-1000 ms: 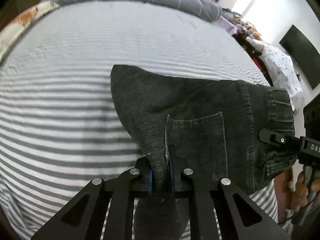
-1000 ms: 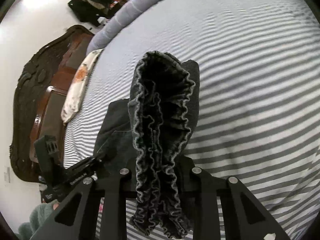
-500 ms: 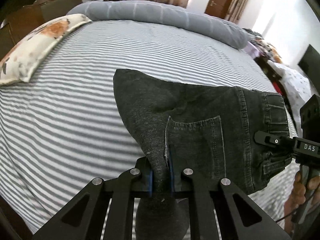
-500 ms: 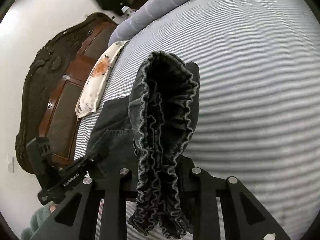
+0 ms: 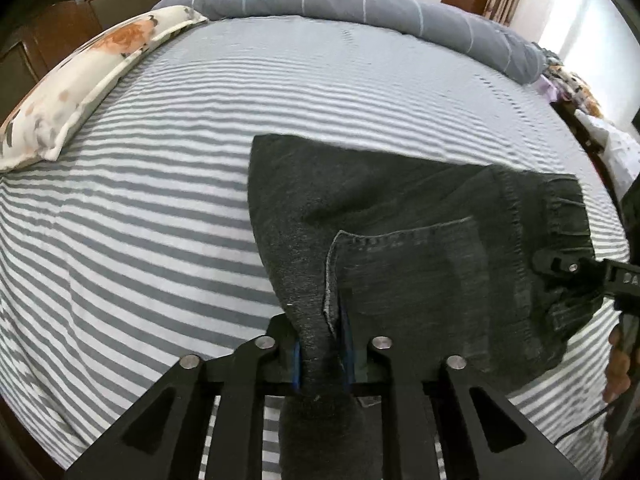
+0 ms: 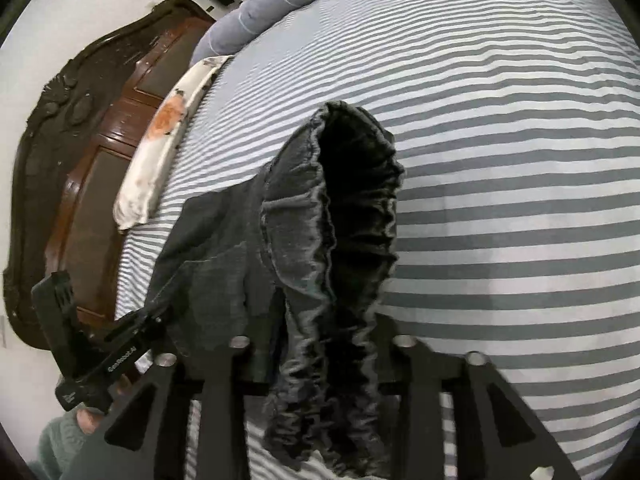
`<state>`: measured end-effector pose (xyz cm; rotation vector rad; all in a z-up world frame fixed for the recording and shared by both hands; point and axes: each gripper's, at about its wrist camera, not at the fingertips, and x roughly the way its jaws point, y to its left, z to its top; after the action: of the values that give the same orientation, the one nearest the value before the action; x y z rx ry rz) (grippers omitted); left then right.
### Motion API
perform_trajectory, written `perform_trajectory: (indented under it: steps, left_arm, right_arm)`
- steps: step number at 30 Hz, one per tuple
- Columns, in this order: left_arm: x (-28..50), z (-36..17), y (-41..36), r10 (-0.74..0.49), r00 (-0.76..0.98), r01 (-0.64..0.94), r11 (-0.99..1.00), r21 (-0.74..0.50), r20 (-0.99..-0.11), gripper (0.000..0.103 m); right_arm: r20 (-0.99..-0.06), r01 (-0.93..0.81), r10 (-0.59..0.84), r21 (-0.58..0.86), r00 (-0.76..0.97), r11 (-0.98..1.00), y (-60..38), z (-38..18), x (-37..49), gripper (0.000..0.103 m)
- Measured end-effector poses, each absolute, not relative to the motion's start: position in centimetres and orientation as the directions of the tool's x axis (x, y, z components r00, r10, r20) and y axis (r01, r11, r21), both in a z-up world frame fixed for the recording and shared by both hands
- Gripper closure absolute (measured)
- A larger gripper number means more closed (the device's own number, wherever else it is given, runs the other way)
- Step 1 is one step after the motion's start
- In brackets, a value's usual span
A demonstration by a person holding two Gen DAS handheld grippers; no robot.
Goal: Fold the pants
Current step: 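Fold the cuff over the jeans with the right tool while the left tool holds the pocket side, then open both tools and release the folded jeans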
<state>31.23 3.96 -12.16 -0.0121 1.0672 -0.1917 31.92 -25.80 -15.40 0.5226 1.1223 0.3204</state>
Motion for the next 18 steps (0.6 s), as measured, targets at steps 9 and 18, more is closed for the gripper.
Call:
perform_trajectory:
  steps: [9,18]
  left_arm:
    - [28.5,-14.0,4.4,-0.068,0.491,0.119,0.993,-0.010,-0.868,0.047]
    - [27.3,-14.6,6.5,-0.061,0.471,0.037,0.998,-0.050,-0.880,0.022]
  right_arm:
    - [-0.821,0.028,0.359,0.413,0.443,0.910,-25.4,-16.4,28.3,0.031]
    - [-0.844,0.105,0.280,0.364,0.458,0.926,-25.1,-15.0,26.5,0.021]
